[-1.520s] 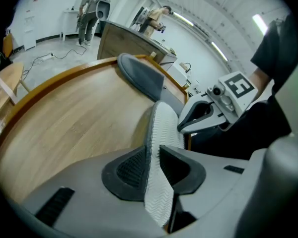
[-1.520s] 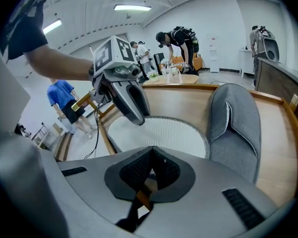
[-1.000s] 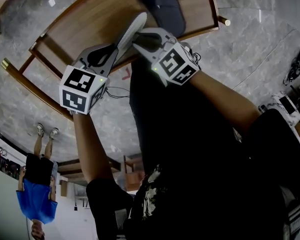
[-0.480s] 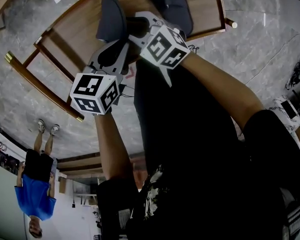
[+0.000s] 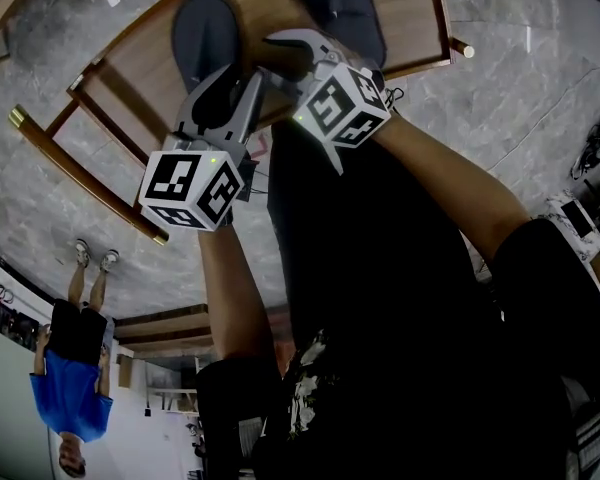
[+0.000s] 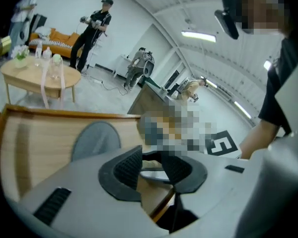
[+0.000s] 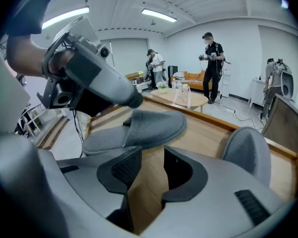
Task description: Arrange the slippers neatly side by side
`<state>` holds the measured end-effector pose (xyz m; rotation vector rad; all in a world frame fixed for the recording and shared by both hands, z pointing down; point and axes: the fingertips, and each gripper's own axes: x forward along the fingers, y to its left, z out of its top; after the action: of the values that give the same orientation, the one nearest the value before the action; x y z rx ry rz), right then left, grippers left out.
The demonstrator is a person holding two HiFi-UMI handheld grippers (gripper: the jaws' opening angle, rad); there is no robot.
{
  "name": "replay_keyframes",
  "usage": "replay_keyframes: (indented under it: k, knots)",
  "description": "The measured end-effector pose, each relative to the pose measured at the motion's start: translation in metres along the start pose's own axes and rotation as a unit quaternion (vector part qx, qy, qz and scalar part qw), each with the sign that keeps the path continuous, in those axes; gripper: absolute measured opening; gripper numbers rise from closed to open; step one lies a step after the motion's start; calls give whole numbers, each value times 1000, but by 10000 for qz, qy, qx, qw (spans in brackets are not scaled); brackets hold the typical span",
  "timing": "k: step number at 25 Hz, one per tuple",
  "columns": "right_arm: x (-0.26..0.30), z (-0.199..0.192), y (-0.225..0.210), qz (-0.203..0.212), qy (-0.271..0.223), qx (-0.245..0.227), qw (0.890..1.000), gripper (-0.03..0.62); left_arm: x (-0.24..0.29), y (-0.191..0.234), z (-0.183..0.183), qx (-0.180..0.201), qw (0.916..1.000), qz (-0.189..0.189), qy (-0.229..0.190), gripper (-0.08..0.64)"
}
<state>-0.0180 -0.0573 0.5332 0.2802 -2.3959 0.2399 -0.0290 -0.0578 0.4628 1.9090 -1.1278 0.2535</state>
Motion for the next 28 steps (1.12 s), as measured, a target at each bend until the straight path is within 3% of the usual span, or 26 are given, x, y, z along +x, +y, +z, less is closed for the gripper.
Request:
replay_keyframes:
  k: [2, 5, 8, 11, 15, 17, 20, 22, 23, 24, 28]
  knots:
    - [-6, -2, 4, 10, -4, 92, 10000, 132, -13, 13, 3, 377, 9980, 507, 10, 139]
    - [-24, 7, 7, -123, -204, 154, 9996, 133, -24, 42, -3, 916, 9871, 1286, 271, 184]
    - [-49, 21, -4, -519, -524, 13, 9973, 133, -30, 70, -4, 1019, 9774, 1819, 353, 211]
    - [-74, 23, -39, -1108, -669, 182, 9914, 140, -15, 84, -6, 956, 9750, 1964, 399, 230]
    - [-83, 10, -94, -1920, -509, 541, 9786, 149, 1, 94, -15, 864, 9735, 2027, 619, 230]
    - [-77, -4, -110, -2045, -323, 794, 9751, 155, 5, 99, -22, 686, 9733, 2075, 700, 198]
    - [-68, -28, -123, -2097, -198, 1614, 9642, 155, 2, 104, -25, 471, 9703, 2306, 561, 54]
    - [-65, -38, -127, -2147, -179, 2084, 9540, 128, 2, 105, -24, 405, 9690, 2402, 403, 33]
    - [-64, -41, -128, -2173, -176, 2263, 9494, 50, 2, 104, -23, 381, 9687, 2431, 331, 30]
    - [-64, -42, -127, -2187, -187, 2414, 9453, 26, -1, 102, -21, 354, 9681, 2466, 254, 28]
    - [-69, -38, -123, -2149, -338, 2835, 9340, 15, -17, 89, -2, 127, 9654, 2573, -396, 23]
